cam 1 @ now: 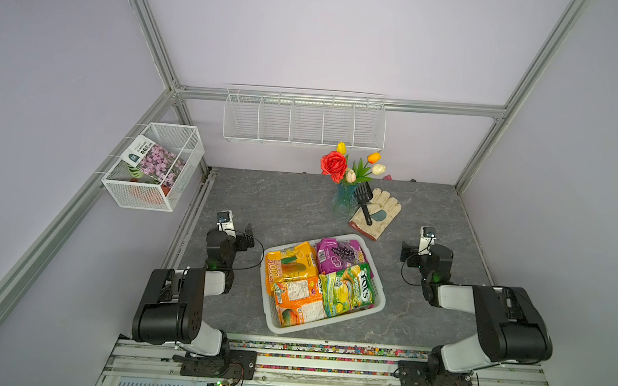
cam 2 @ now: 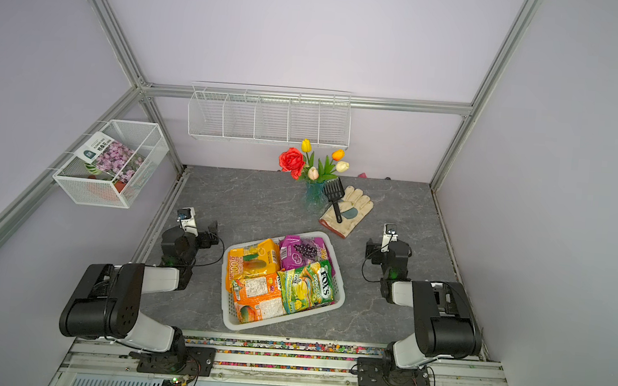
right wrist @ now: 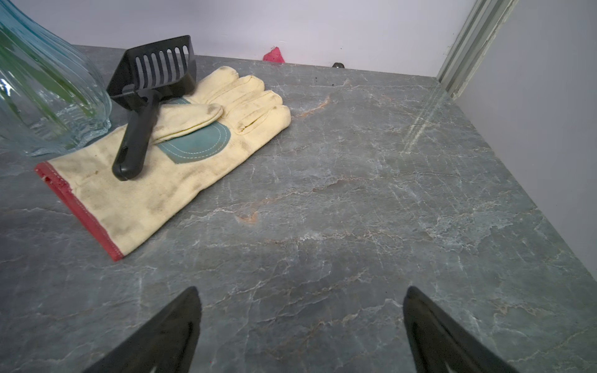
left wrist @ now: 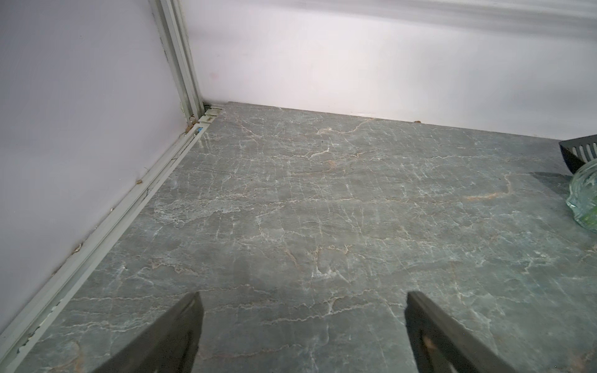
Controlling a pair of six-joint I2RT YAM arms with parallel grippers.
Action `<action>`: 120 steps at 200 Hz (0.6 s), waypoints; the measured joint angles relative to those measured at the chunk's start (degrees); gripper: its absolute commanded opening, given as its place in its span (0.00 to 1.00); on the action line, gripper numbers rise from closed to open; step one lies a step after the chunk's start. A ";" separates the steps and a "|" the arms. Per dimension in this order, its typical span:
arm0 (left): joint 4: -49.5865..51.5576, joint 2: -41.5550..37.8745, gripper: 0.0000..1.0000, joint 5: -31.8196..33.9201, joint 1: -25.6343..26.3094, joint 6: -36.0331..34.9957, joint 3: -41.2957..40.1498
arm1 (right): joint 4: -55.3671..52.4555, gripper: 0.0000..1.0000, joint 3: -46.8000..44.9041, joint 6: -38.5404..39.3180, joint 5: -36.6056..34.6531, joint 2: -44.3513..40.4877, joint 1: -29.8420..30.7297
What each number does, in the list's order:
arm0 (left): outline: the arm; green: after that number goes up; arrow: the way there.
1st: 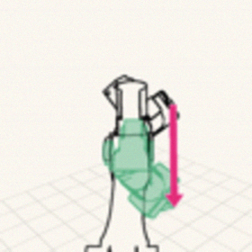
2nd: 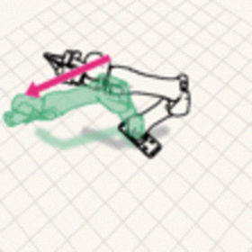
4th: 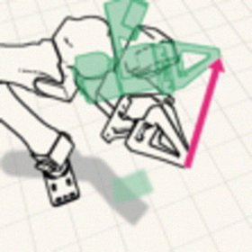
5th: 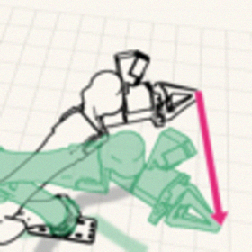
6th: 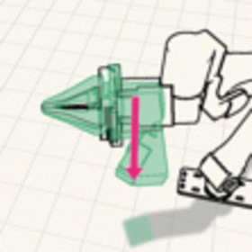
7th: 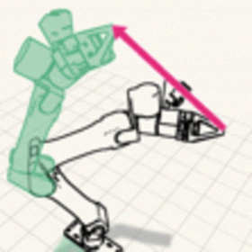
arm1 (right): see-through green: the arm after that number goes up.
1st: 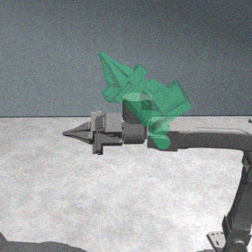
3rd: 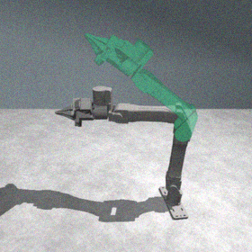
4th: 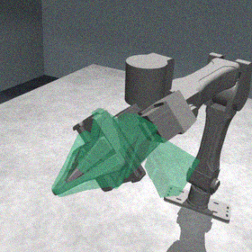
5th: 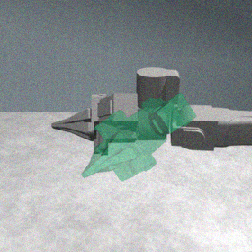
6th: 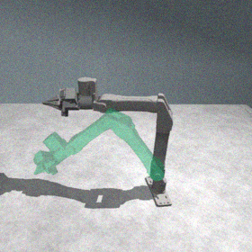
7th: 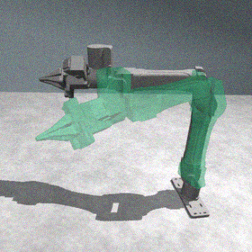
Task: Put the candies in the basket
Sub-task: Reset both arms
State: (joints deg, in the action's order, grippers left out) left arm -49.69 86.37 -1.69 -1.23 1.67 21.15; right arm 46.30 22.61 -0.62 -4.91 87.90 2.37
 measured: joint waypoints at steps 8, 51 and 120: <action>0.00 0.00 1.00 0.09 0.00 0.07 0.00 | -0.15 0.99 0.00 0.00 -0.02 0.00 0.00; 0.04 0.00 1.00 0.17 0.00 0.22 0.00 | -0.74 0.99 0.02 -0.02 -0.04 0.00 0.00; 0.04 0.00 1.00 0.17 0.00 0.22 0.00 | -1.11 0.99 0.02 -0.02 -0.09 0.00 0.00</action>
State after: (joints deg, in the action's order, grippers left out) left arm -49.65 86.37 -1.52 -1.23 1.89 21.15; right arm 45.19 22.63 -0.64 -4.99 87.90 2.37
